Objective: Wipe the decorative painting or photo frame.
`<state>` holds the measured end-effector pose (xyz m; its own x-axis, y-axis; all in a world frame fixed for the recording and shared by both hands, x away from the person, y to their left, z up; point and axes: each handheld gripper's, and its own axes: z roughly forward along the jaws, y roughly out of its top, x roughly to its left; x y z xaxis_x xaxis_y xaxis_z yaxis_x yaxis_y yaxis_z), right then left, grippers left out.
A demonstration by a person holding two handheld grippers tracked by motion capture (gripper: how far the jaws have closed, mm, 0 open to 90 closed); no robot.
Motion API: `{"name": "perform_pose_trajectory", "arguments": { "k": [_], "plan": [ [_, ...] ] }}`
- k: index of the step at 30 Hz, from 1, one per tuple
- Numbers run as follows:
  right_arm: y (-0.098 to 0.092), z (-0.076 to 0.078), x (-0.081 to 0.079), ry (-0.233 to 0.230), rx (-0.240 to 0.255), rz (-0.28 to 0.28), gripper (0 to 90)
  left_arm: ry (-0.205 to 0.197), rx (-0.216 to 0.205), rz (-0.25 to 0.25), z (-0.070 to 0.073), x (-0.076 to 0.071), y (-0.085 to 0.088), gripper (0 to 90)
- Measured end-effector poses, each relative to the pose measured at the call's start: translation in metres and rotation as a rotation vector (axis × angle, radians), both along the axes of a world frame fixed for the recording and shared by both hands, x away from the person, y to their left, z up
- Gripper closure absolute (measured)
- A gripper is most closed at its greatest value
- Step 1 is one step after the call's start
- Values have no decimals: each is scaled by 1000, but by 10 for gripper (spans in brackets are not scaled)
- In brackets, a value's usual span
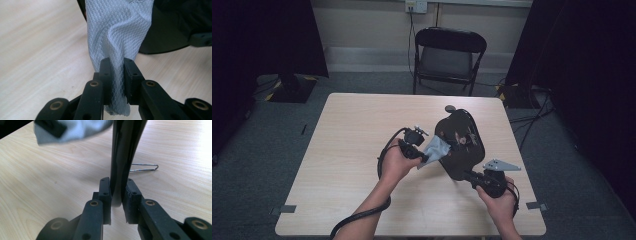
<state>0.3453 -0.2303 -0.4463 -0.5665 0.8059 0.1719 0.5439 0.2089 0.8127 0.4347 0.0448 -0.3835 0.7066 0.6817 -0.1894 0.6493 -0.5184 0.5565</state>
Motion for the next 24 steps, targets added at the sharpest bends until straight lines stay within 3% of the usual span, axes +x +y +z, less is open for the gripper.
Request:
{"name": "perform_pose_trajectory", "arguments": {
  "k": [14,18,22,24],
  "plan": [
    [2,0,1,4,4,-4,792,-98,-62,-12,79,-2,-2,787],
    [3,0,1,4,3,-5,792,-124,-77,-21,95,-5,-7,788],
    [4,0,1,3,2,-5,792,-133,-123,-36,110,-8,-12,787],
    [4,0,2,2,2,-6,792,-146,-107,-41,112,-9,-16,787]
  ]
}}
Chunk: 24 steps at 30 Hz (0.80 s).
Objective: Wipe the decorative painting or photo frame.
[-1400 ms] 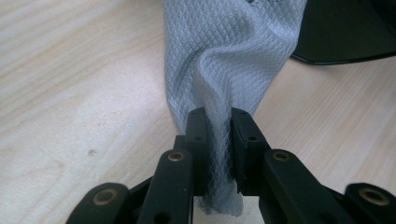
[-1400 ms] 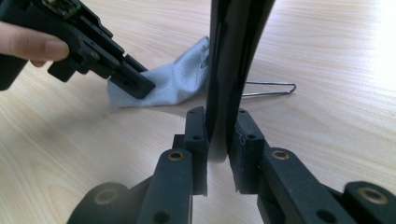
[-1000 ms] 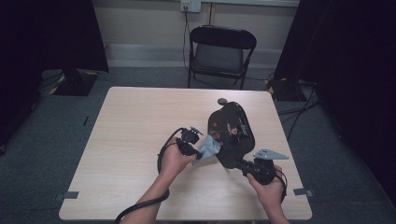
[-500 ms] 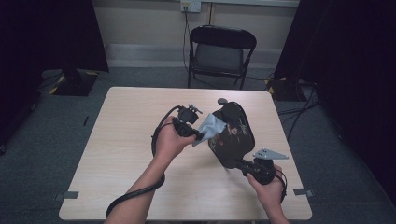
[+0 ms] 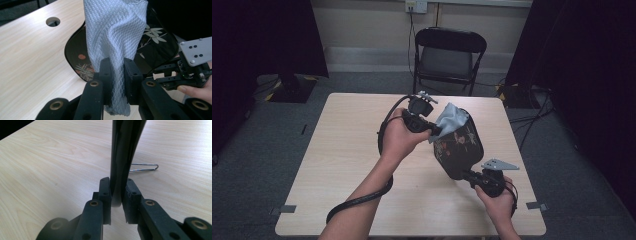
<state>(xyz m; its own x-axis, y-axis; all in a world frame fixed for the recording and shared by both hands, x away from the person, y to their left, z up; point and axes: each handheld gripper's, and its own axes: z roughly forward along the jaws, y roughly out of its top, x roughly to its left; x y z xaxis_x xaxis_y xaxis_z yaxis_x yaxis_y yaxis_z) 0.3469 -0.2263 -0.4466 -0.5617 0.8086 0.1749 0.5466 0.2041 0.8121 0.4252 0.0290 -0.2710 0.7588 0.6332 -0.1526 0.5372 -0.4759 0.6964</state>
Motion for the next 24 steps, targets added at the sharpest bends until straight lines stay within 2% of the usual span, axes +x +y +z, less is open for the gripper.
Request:
{"name": "perform_pose_trajectory", "arguments": {
  "k": [5,6,16,24],
  "plan": [
    [0,0,0,0,-2,2,792,1,11,-12,-5,0,-6,787],
    [0,0,0,1,-2,1,791,5,4,-9,-7,1,-7,787],
    [1,0,1,1,-3,3,791,26,28,-18,-29,2,-9,787],
    [1,1,1,3,-4,2,791,63,36,-3,-61,3,-5,787]
  ]
}}
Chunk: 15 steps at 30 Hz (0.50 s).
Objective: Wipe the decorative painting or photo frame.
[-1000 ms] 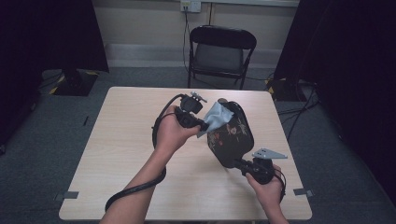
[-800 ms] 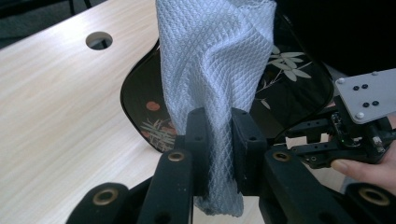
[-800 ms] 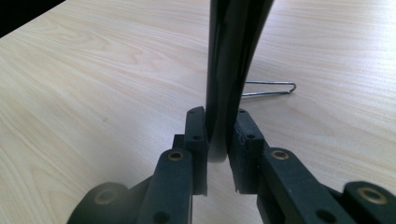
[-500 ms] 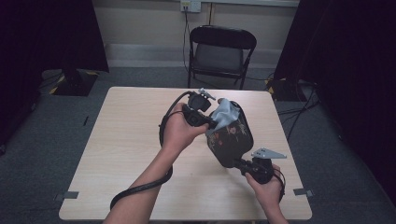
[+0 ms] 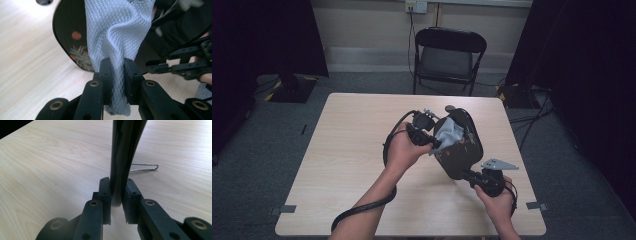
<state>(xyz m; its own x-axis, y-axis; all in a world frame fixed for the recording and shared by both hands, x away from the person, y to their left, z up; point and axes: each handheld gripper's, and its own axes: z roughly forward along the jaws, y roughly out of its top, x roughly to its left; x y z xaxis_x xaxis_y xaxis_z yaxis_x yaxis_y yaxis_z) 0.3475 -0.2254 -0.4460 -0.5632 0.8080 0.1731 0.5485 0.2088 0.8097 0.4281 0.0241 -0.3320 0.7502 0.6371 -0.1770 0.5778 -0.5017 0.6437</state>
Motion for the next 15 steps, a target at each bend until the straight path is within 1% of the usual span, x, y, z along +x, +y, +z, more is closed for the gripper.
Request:
{"name": "perform_pose_trajectory", "arguments": {
  "k": [5,7,9,11,13,15],
  "plan": [
    [0,0,0,0,1,-1,791,42,8,13,-30,1,3,787],
    [0,0,0,0,-1,0,791,56,11,17,-40,1,4,787],
    [0,0,0,0,1,0,791,73,15,16,-49,1,4,787],
    [0,0,0,0,1,0,791,79,29,18,-56,1,4,787],
    [0,0,0,0,0,0,791,90,25,21,-64,1,4,787],
    [0,0,0,-1,-2,0,791,96,32,25,-72,1,5,787]
  ]
}}
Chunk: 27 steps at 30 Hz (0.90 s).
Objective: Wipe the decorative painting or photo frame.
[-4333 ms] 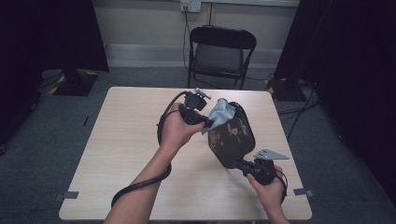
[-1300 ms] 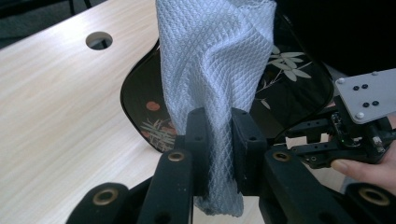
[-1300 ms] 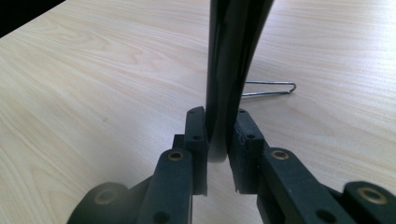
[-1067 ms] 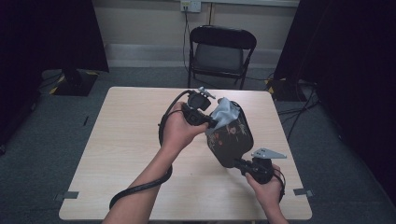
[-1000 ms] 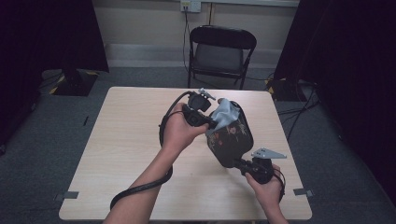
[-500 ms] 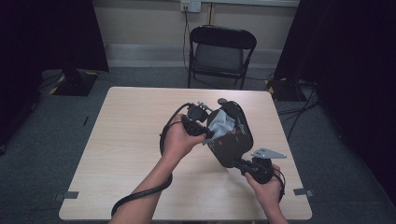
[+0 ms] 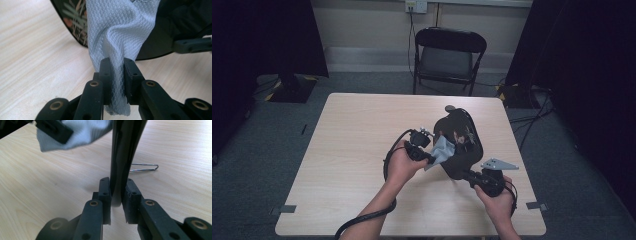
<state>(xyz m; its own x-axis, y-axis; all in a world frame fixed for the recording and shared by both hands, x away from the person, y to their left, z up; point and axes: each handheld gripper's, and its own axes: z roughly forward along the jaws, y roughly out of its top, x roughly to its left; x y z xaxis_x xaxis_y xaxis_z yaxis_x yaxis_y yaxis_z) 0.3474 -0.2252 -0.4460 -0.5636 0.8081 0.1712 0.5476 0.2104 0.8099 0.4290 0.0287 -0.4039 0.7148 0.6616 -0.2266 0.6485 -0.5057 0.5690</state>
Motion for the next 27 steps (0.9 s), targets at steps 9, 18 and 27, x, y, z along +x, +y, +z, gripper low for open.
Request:
{"name": "perform_pose_trajectory", "arguments": {
  "k": [9,18,27],
  "plan": [
    [0,0,0,-1,1,1,790,48,47,13,-36,-2,1,787],
    [0,0,0,0,1,-1,790,69,109,20,-59,-7,6,787],
    [0,0,0,-2,2,-1,791,61,77,22,-42,-6,13,787]
  ]
}}
